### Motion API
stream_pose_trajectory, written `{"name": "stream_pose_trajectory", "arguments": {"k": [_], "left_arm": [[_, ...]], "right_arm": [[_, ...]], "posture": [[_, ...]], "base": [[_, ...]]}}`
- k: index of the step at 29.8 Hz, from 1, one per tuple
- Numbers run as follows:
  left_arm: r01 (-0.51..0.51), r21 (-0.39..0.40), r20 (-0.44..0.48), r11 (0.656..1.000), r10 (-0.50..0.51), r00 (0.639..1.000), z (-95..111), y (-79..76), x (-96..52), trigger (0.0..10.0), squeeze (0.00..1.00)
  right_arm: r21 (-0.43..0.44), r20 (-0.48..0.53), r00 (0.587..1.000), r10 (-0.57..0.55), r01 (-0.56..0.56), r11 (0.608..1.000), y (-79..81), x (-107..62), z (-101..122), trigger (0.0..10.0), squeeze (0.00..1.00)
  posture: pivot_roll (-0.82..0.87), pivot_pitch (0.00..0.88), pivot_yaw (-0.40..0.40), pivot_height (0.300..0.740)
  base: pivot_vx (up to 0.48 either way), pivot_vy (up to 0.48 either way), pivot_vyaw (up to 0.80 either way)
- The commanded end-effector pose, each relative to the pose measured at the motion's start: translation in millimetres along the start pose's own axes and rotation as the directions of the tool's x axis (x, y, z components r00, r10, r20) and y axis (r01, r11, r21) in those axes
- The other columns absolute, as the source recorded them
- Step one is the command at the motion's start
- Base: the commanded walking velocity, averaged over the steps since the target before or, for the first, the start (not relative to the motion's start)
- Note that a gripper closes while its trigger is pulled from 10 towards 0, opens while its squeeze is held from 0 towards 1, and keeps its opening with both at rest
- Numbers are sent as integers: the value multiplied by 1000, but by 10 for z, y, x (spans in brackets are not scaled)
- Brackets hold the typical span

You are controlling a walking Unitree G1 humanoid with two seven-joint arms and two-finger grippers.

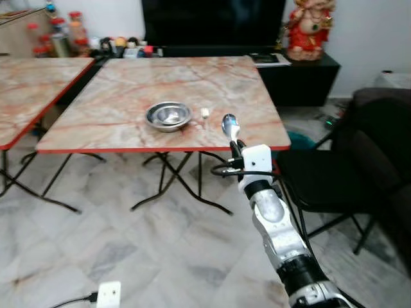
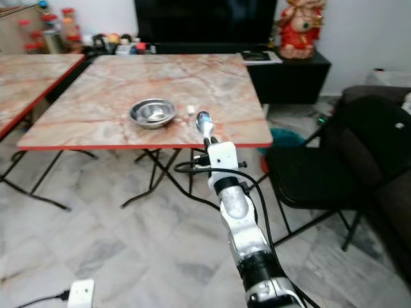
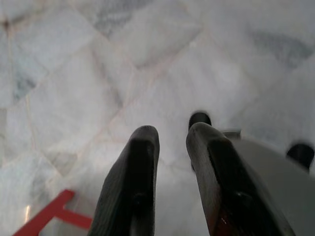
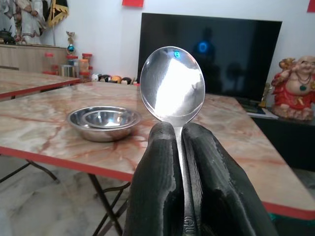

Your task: Setting the table

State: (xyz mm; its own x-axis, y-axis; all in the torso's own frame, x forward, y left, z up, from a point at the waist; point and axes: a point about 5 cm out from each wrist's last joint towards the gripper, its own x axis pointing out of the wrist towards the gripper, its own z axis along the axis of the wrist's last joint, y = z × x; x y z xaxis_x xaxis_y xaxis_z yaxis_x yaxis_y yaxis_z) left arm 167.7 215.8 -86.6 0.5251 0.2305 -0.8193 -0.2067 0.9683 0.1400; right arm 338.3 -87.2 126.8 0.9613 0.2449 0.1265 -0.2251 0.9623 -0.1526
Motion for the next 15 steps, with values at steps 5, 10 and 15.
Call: {"name": "stream_pose_trajectory", "arguments": {"k": [5, 10, 15], "left_arm": [[9, -4, -7, 1000, -9, 1000, 3, -38, 1, 10000, 0], [7, -8, -8, 1000, -7, 1000, 2, -35, 1, 10000, 0], [7, -9, -10, 1000, -7, 1000, -3, -36, 0, 10000, 0]], "right_arm": [[6, 10, 1000, -10, 10, 1000, -33, 27, 42, 10000, 0], [-7, 16, 1000, -3, 3, 1000, -29, 31, 52, 10000, 0], [-13, 28, 1000, 11, -11, 1000, -12, 21, 63, 10000, 0]], "posture": [[0, 0, 1, 719], [-2, 0, 3, 719], [-4, 0, 3, 719]], "base": [[271, 0, 0], [272, 0, 0], [272, 0, 486]]}}
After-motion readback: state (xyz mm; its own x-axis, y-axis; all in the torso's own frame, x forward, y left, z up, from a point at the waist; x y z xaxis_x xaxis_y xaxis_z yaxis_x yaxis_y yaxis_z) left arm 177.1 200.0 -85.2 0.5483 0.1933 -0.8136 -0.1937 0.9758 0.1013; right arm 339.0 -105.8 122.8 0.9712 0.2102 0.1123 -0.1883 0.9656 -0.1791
